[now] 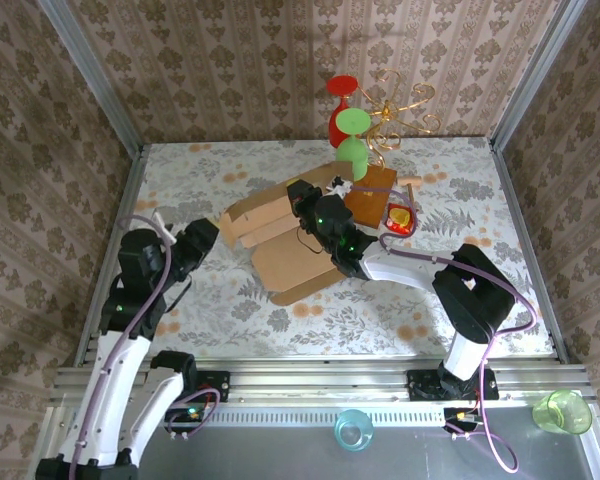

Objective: Fold the paper box

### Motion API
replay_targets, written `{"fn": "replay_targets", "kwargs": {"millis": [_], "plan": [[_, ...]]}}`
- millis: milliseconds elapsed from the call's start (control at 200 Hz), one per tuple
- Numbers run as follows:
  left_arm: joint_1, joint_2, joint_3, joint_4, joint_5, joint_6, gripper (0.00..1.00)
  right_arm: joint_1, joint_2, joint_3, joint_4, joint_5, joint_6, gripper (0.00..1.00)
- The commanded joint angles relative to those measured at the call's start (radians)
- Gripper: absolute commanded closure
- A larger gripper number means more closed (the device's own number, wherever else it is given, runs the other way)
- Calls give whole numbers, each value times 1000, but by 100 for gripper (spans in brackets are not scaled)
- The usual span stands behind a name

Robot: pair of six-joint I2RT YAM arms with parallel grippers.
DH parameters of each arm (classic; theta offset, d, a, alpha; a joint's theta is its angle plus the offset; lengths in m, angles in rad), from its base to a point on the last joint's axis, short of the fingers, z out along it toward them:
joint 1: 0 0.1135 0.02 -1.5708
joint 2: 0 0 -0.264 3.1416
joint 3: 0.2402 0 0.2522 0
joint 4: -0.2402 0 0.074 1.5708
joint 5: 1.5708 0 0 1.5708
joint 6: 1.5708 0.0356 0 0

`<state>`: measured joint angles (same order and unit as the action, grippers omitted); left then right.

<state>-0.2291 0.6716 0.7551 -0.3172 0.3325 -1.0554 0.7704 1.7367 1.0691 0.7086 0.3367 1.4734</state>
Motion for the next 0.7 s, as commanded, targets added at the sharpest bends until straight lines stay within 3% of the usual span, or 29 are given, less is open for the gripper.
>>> {"fn": "replay_targets", "kwargs": {"millis": [0, 220, 695], "plan": [[-50, 82, 61, 18, -37, -7, 54, 7, -2, -16, 31, 33, 22, 100], [-125, 176, 132, -18, -107, 10, 52, 14, -29, -31, 1, 49, 32, 100], [-166, 311, 179, -19, -158, 51, 50, 20, -50, -34, -21, 51, 55, 100]]}}
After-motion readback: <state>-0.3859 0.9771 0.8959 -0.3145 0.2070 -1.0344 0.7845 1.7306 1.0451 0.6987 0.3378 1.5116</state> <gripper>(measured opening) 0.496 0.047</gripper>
